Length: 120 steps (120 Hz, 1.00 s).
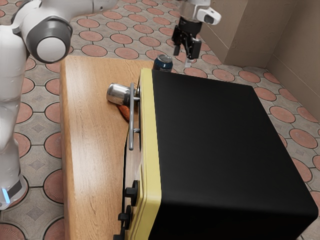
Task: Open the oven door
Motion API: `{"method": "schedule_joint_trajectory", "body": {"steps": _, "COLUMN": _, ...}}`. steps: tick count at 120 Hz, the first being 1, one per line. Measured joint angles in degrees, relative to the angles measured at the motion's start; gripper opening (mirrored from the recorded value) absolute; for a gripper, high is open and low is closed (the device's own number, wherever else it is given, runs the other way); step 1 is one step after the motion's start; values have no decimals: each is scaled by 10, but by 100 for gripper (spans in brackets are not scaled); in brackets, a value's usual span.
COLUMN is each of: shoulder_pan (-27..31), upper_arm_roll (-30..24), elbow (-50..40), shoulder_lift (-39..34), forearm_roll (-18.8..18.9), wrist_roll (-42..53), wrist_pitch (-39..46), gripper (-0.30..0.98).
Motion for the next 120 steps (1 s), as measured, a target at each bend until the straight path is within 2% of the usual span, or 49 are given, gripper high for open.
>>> {"method": "schedule_joint_trajectory", "body": {"steps": 34, "shoulder_pan": 4, "upper_arm_roll": 1, "elbow": 5, "shoulder_lift": 0, "forearm_roll": 5, "wrist_roll": 26, "wrist_pitch": 3, "gripper": 69}}
{"method": "schedule_joint_trajectory", "body": {"steps": 50, "shoulder_pan": 3, "upper_arm_roll": 4, "elbow": 72, "shoulder_lift": -47, "forearm_roll": 3, "wrist_roll": 35, "wrist_pitch": -4, "gripper": 69}}
{"method": "schedule_joint_trajectory", "body": {"steps": 57, "shoulder_pan": -50, "upper_arm_roll": 29, "elbow": 93, "shoulder_lift": -86, "forearm_roll": 4, "wrist_roll": 42, "wrist_pitch": 2, "gripper": 69}}
{"method": "schedule_joint_trajectory", "body": {"steps": 64, "shoulder_pan": -162, "upper_arm_roll": 65, "elbow": 72, "shoulder_lift": -154, "forearm_roll": 17, "wrist_roll": 52, "wrist_pitch": 22, "gripper": 69}}
{"method": "schedule_joint_trajectory", "body": {"steps": 68, "shoulder_pan": -266, "upper_arm_roll": 79, "elbow": 22, "shoulder_lift": -215, "forearm_roll": 49, "wrist_roll": 57, "wrist_pitch": 44, "gripper": 69}}
{"method": "schedule_joint_trajectory", "body": {"steps": 75, "shoulder_pan": -443, "upper_arm_roll": 90, "elbow": -64, "shoulder_lift": -301, "forearm_roll": 133, "wrist_roll": 66, "wrist_pitch": 93, "gripper": 68}}
{"method": "schedule_joint_trajectory", "body": {"steps": 85, "shoulder_pan": -627, "upper_arm_roll": 94, "elbow": -157, "shoulder_lift": -375, "forearm_roll": 265, "wrist_roll": 77, "wrist_pitch": 154, "gripper": 69}}
{"method": "schedule_joint_trajectory", "body": {"steps": 89, "shoulder_pan": -678, "upper_arm_roll": 93, "elbow": -196, "shoulder_lift": -410, "forearm_roll": 319, "wrist_roll": 84, "wrist_pitch": 175, "gripper": 69}}
{"method": "schedule_joint_trajectory", "body": {"steps": 94, "shoulder_pan": -713, "upper_arm_roll": 80, "elbow": -233, "shoulder_lift": -442, "forearm_roll": 369, "wrist_roll": 100, "wrist_pitch": 197, "gripper": 69}}
{"method": "schedule_joint_trajectory", "body": {"steps": 99, "shoulder_pan": -729, "upper_arm_roll": 64, "elbow": -254, "shoulder_lift": -457, "forearm_roll": 404, "wrist_roll": 118, "wrist_pitch": 213, "gripper": 69}}
{"method": "schedule_joint_trajectory", "body": {"steps": 112, "shoulder_pan": -741, "upper_arm_roll": 8, "elbow": -283, "shoulder_lift": -478, "forearm_roll": 449, "wrist_roll": 159, "wrist_pitch": 209, "gripper": 69}}
{"method": "schedule_joint_trajectory", "body": {"steps": 120, "shoulder_pan": -747, "upper_arm_roll": -13, "elbow": -348, "shoulder_lift": -530, "forearm_roll": 480, "wrist_roll": 183, "wrist_pitch": 204, "gripper": 69}}
